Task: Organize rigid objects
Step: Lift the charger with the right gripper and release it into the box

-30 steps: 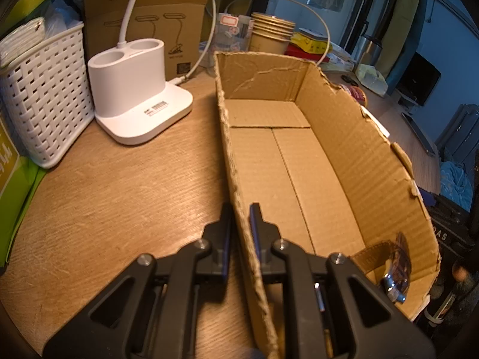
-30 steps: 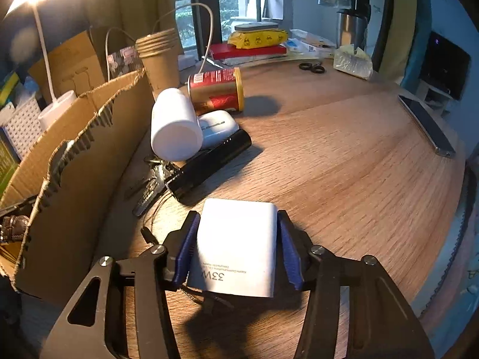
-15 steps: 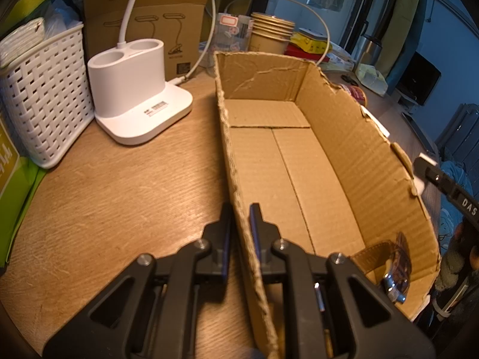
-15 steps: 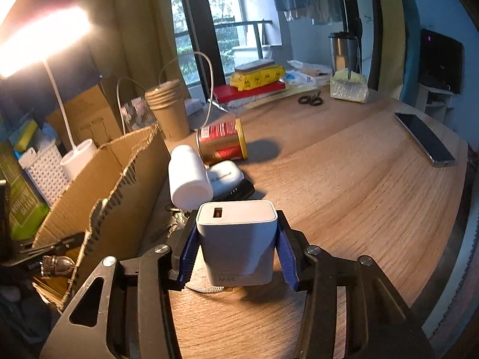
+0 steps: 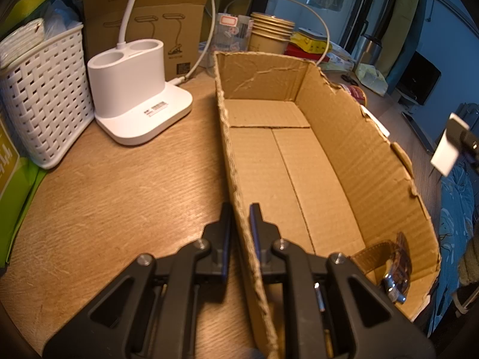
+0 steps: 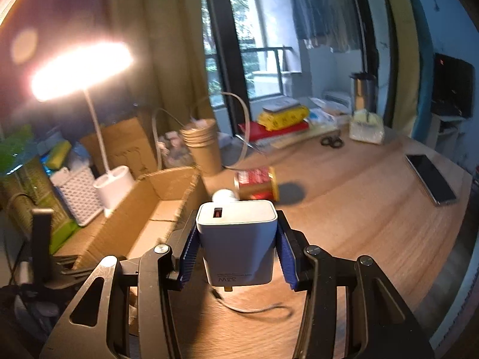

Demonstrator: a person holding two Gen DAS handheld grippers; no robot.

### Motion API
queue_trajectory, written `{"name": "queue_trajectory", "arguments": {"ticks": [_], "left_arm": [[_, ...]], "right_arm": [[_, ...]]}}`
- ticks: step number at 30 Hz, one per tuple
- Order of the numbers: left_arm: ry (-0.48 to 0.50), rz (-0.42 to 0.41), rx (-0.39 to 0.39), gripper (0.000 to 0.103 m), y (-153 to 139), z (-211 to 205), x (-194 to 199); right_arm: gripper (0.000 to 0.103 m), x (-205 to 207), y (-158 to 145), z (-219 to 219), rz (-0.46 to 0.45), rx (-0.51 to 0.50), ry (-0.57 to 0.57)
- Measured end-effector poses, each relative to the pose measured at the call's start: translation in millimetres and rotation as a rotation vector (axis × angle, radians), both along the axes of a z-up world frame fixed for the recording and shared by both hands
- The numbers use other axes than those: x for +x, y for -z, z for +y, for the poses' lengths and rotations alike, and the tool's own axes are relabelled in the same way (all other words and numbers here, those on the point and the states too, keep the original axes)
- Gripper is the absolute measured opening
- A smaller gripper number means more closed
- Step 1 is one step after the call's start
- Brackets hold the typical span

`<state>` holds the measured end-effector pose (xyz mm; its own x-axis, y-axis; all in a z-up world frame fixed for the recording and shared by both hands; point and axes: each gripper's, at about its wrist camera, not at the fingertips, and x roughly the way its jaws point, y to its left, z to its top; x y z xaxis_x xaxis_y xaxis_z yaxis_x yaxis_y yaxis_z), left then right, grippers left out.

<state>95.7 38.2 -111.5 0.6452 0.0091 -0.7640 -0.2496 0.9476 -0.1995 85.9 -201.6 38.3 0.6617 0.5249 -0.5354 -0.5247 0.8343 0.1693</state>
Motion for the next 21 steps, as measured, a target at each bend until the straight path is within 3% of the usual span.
{"name": "queue_trajectory", "arguments": {"ticks": [11,21], "left_arm": [[0.000,0.000,0.000,0.013,0,0,0],[0.000,0.000,0.000,0.013,0,0,0]], "right_arm": [[0.050,-23,-25,61,-0.064,-0.004,-0.166],[0.050,-28,-12,100,-0.051,-0.050,-0.267]]}}
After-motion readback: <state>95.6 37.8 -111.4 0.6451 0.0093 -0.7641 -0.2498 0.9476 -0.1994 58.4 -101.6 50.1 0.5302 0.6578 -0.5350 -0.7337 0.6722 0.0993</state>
